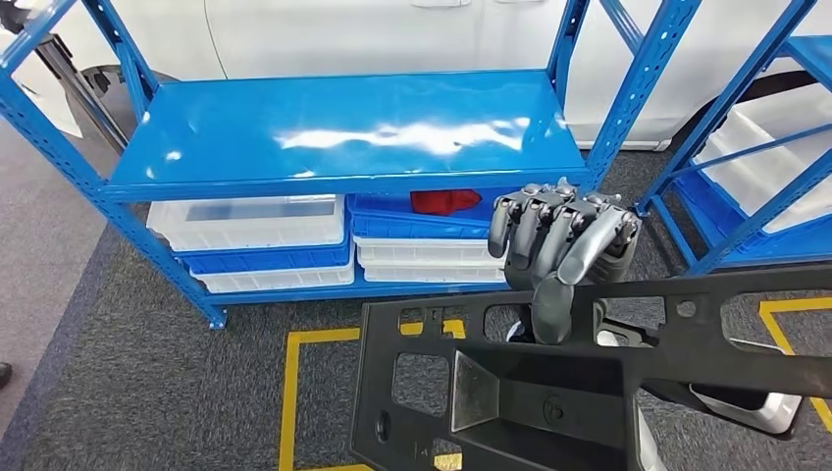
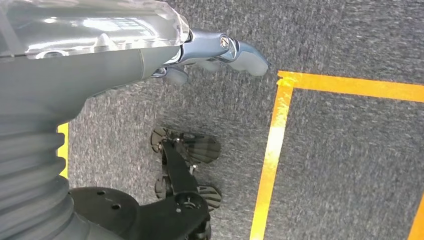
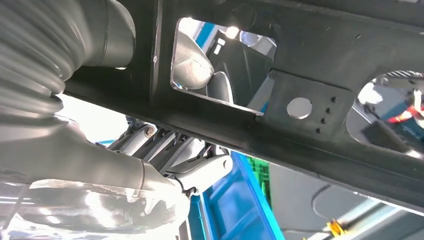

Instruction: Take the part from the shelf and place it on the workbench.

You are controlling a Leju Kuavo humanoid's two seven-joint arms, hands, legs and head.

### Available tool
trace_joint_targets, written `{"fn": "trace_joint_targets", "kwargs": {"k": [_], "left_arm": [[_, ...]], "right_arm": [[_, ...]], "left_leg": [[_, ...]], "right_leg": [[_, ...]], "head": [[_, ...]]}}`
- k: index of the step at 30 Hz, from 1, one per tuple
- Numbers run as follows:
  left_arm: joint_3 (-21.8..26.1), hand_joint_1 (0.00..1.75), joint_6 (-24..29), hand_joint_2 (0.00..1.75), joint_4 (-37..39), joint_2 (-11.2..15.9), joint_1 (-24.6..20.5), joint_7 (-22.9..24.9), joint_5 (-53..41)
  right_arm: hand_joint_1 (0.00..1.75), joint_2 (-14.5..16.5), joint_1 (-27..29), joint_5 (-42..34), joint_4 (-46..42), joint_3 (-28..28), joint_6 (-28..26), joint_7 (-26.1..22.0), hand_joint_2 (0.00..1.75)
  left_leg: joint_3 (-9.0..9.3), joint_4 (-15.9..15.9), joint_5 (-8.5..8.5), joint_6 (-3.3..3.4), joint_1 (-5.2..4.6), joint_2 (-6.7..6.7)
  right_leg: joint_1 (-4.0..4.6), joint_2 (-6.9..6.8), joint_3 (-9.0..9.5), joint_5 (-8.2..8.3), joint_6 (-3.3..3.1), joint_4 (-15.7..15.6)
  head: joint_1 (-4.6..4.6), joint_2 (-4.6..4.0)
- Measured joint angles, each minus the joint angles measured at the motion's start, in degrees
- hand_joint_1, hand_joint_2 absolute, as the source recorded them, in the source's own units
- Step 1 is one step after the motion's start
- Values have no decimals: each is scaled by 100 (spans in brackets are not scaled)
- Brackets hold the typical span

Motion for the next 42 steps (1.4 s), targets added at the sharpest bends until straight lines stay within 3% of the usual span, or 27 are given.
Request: {"fn": "trace_joint_targets", "kwargs": {"k": [2, 3, 5, 7, 8, 9, 11, 13, 14, 16, 18, 21, 22, 23, 24, 25, 27, 28, 29, 31, 33, 35, 37, 38, 39, 40, 42], "left_arm": [[0, 0, 2, 175, 0, 1, 0, 13, -2], [0, 0, 3, 175, 0, 1, -2, 21, -4], [1, 0, 6, 175, 0, 2, -2, 36, -8], [2, 0, 12, 175, 0, 3, 8, 50, -10], [2, 0, 16, 175, 0, 3, 13, 56, -12], [2, 0, 21, 175, 0, 3, 17, 60, -15], [1, 0, 26, 175, 2, -13, 14, 69, -23], [-1, 0, 30, 175, 4, -29, -15, 104, -28], [-1, 0, 34, 175, 5, -34, -24, 133, -30], [0, 0, 49, 175, 3, -15, -23, 196, -29], [0, 0, 60, 175, 2, 9, -12, 242, -24], [2, 0, 72, 175, 2, 54, -10, 308, -12], [3, 0, 77, 175, 2, 73, -3, 340, -13], [4, 0, 82, 175, 2, 91, 7, 376, -17], [4, 0, 86, 175, 2, 112, 15, 417, -25], [4, 0, 88, 175, 2, 138, 20, 452, -37], [3, 0, 86, 175, 2, 182, 7, 511, -80], [2, 0, 85, 175, 2, 197, -3, 538, -108], [-1, 0, 83, 175, 2, 207, -11, 562, -134], [-4, 0, 82, 175, 2, 226, -10, 594, -177], [-8, 0, 82, 175, 2, 237, -6, 602, -199], [-9, 0, 87, 175, 2, 241, -17, 604, -206], [-10, 0, 166, 175, 2, 244, -25, 604, -219], [-12, 0, 233, 175, 2, 245, -21, 602, -233], [-16, 0, 301, 175, 2, 246, -15, 597, -249], [-24, 0, 346, 175, 2, 246, -11, 587, -266], [-51, 0, 373, 175, 2, 242, -14, 559, -306]], "right_arm": [[169, 0, 0, -2, -2, -1, -1, 3, 175], [169, -1, 2, -3, -3, -2, -2, 3, 175], [169, -2, 25, 4, 2, -4, -12, 1, 175], [169, -3, 69, 55, 16, -8, -19, -1, 175], [169, -3, 88, 105, 22, -10, -17, -2, 175], [169, -3, 100, 167, 28, -13, -11, -2, 175], [169, -3, 107, 301, 34, -22, 2, -2, 175], [169, -3, 113, 413, 42, -33, 5, -2, 175], [169, -3, 118, 462, 46, -38, 8, -2, 175], [169, -3, 129, 538, 49, -51, 38, -3, 175], [169, -4, 150, 569, 39, -83, 119, -3, 175], [169, -10, 216, 559, 26, -185, 291, -2, 175], [169, -13, 238, 561, 27, -225, 349, -2, 175], [169, -17, 252, 571, 27, -266, 402, -3, 175], [169, -22, 259, 586, 27, -307, 442, -3, 175], [169, -28, 259, 603, 26, -346, 468, -3, 175], [169, -39, 256, 625, 20, -420, 496, -3, 175], [169, -43, 253, 628, 13, -451, 503, -3, 175], [169, -46, 252, 628, 5, -479, 510, -4, 175], [169, -54, 249, 627, -14, -523, 526, -4, 175], [169, -65, 247, 626, -33, -558, 536, -4, 175], [169, -84, 253, 625, -48, -595, 543, -4, 175], [169, -107, 276, 624, -52, -625, 562, -4, 175], [169, -117, 290, 623, -52, -635, 577, -4, 175], [169, -126, 303, 620, -52, -643, 596, -4, 175], [169, -133, 310, 610, -53, -654, 625, -4, 175], [169, -150, 318, 582, -65, -694, 718, -4, 175]], "left_leg": [[-25, -32, 47, 83, 16, 10], [-40, -50, 75, 128, 23, 16], [-87, -54, 111, 187, 7, 22], [-128, -38, 126, 205, -19, 24], [-139, -27, 128, 206, -31, 10], [-143, -13, 128, 204, -44, -15], [-157, 9, 127, 195, -58, -79], [-211, 35, 140, 154, -47, -138], [-238, 40, 151, 121, -36, -173], [-264, 37, 162, 57, -25, -247], [-356, 233, 17, 3, -32, -214], [-840, 1268, -490, -87, 3, -80], [-974, 1549, -568, -115, 17, -61], [-1013, 1632, -537, -137, 31, -45], [-936, 1477, -397, -153, 45, -20], [-753, 1114, -187, -162, 56, 33], [-379, 352, 97, -131, 42, 214], [-285, 148, 149, -92, 26, 268], [-271, 90, 139, -46, 8, 278], [-300, 96, 168, 41, 3, 166], [-315, 79, 203, 114, 15, 72], [-342, 70, 235, 167, 17, -13], [-375, 73, 255, 194, 0, -120], [-385, 75, 261, 197, -8, -182], [-389, 79, 267, 195, -13, -247], [-389, 86, 271, 190, -16, -315], [-410, 116, 278, 161, -16, -446]], "right_leg": [[-10, 11, -66, -87, 64, 116], [-13, 17, -163, -226, 88, 325], [-23, 25, -509, -631, 120, 1089], [-28, 26, -782, -827, 126, 1706], [-28, 28, -770, -766, 115, 1713], [-26, 37, -637, -607, 92, 1474], [-19, 191, -205, -247, 3, 652], [-3, 348, 37, -108, -61, 125], [6, 365, 49, -129, -73, 76], [-3, 270, 60, -110, -89, 20], [-43, 153, 104, -79, -132, -59], [-46, -25, 122, -66, -163, -91], [-43, -77, 120, -71, -161, -84], [-43, -127, 119, -79, -157, -73], [-45, -174, 120, -91, -147, -57], [-48, -220, 123, -109, -131, -35], [-35, -301, 125, -148, -81, 16], [-22, -338, 122, -161, -52, 35], [-6, -372, 120, -168, -22, 46], [-5, -438, 119, -179, 43, 54], [-32, -324, 61, -328, 105, 224], [-44, -103, -205, -692, 129, 826], [-40, -13, -556, -994, 124, 1567], [-39, 0, -633, -1004, 115, 1728], [-38, 12, -599, -900, 100, 1661], [-37, 41, -456, -710, 78, 1369], [-44, 290, -84, -355, 27, 574]], "head": [[0, 1], [0, 1], [0, 1], [0, 1], [0, 1], [0, 1], [0, 1], [0, 1], [0, 0], [0, 0], [-1, 1], [-2, 0], [-1, 1], [-2, 1], [-2, 1], [-2, 1], [-2, 0], [-1, 0], [-1, 1], [-1, 1], [0, 1], [0, 1], [0, 1], [0, 1], [0, 1], [0, 1], [-1, 1]]}}
